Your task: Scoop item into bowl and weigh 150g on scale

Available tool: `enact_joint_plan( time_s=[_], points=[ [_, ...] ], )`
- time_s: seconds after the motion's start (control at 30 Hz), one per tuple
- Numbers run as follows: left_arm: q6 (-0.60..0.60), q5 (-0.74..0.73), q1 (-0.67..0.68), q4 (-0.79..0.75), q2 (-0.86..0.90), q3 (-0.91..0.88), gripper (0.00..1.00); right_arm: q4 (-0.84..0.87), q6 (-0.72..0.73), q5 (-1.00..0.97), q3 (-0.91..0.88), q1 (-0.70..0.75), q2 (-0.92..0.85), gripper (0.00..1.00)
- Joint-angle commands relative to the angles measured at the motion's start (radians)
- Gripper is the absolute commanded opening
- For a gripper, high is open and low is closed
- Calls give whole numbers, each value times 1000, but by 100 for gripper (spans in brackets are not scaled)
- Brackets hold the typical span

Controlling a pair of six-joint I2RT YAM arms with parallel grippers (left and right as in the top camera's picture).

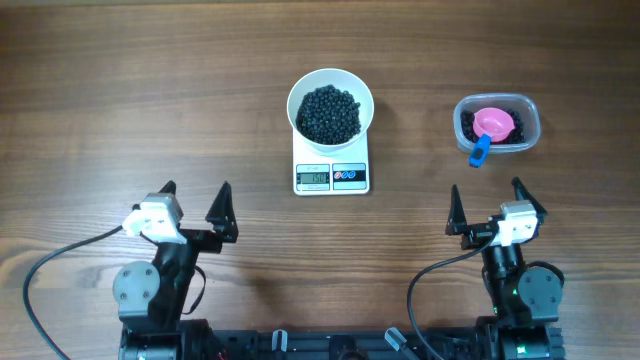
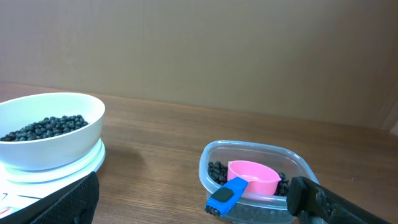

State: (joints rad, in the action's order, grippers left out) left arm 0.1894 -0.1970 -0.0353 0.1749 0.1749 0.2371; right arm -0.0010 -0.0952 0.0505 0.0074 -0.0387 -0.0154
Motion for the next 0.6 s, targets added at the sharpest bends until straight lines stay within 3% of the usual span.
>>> enact_joint_plan(
  time_s=[0.0,0.23,0.57],
  points=[
    [5,-15,-19,-4,-49,-29,100,1,-8,-5,-2,-3,12,100],
    [6,-16,-24,-32,-172,-106,100,1,-8,-5,-2,-3,12,100],
    [5,-15,-24,-155,-172,-174,100,1,-8,-6,-2,-3,12,100]
  ],
)
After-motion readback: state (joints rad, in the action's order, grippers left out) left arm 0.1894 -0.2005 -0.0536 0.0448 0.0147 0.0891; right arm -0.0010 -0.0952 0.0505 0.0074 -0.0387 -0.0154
